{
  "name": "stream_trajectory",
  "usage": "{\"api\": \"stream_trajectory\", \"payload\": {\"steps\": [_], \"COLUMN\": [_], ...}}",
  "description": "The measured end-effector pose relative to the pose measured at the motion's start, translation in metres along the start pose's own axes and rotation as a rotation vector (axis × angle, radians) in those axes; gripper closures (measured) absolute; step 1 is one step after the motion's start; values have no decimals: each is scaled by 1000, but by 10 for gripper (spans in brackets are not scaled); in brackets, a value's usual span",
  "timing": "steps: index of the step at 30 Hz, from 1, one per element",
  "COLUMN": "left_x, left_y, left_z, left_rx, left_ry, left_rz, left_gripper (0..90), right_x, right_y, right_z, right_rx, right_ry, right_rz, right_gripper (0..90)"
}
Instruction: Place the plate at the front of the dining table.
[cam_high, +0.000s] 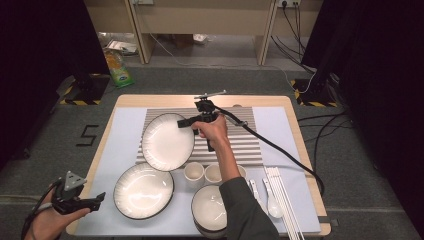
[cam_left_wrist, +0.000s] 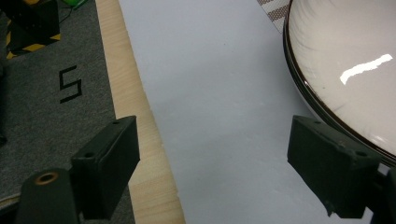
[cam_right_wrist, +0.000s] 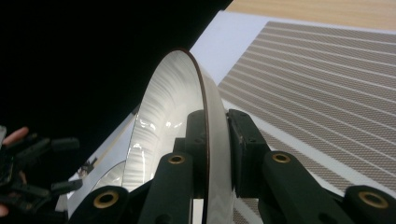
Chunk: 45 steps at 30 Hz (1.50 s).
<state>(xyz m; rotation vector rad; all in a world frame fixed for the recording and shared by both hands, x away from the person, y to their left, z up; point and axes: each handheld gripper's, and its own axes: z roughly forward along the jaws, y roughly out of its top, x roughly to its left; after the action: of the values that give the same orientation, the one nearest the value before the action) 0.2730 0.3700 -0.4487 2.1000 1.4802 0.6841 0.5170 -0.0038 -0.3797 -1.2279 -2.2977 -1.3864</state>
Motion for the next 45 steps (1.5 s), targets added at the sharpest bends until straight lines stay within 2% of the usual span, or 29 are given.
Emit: {"api": "stream_trajectory", "payload": {"steps": [4,11,23,32,45], "left_x": [-1,0,-2,-5,-7], "left_y": [0,0,0,0,0], "left_z": [0,-2,-2,1,3], "left_rx": [1,-1,3,9,18], "left_ry": [-5,-5,-13,-16,-21], "left_rz": [1,0,9,11,19], "left_gripper": [163,164,165,165,166], "right_x": [-15,-39,-71,-90,-95], "right_y": [-1,-4,-15,-27,-29], "right_z": [-7,-18,-35,-40,-38], "right_rx": [-40,-78,-127,-119,-86], "right_ry": [-19,-51,-99,-145,-213], "right_rz": [47,112,191,215,205], "right_gripper": [791,788,783,778,771]}}
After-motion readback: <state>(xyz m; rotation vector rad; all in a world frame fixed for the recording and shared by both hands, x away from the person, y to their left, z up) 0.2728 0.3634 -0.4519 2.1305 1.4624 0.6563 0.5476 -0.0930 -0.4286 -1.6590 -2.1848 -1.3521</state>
